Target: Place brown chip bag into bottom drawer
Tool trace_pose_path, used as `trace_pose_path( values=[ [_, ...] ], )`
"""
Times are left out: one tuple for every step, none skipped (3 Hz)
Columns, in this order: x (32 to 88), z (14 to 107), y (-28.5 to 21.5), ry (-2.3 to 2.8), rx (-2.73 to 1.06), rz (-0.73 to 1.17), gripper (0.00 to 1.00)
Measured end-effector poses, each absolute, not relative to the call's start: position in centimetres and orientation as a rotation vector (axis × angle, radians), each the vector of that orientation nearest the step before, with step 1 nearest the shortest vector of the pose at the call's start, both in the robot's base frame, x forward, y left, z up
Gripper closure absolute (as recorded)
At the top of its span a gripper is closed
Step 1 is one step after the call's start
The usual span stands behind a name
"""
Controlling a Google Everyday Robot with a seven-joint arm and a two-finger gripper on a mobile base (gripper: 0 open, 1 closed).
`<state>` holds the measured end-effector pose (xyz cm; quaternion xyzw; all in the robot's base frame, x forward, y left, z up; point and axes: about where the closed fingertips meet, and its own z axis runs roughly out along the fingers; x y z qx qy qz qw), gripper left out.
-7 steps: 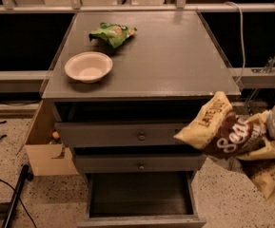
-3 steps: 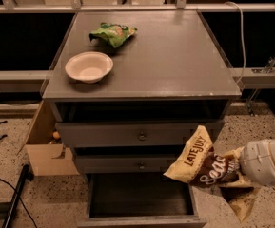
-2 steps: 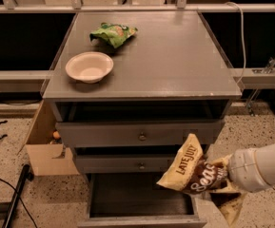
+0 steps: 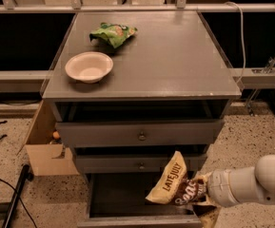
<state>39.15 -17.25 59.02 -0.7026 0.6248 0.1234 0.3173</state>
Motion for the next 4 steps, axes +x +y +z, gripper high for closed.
trace_pose_path(
  values=[
    [39.1,59.1,-17.2,1.643,-1.853,0.328,1.00],
    [39.4,56.9,-16.7,1.611,-1.887,0.319,1.00],
    [40.3,53.0,-16.0,1.578,-1.937,0.299,1.00],
    [42.1,48.2,-15.3,1.557,-1.984,0.257,1.00]
  ],
)
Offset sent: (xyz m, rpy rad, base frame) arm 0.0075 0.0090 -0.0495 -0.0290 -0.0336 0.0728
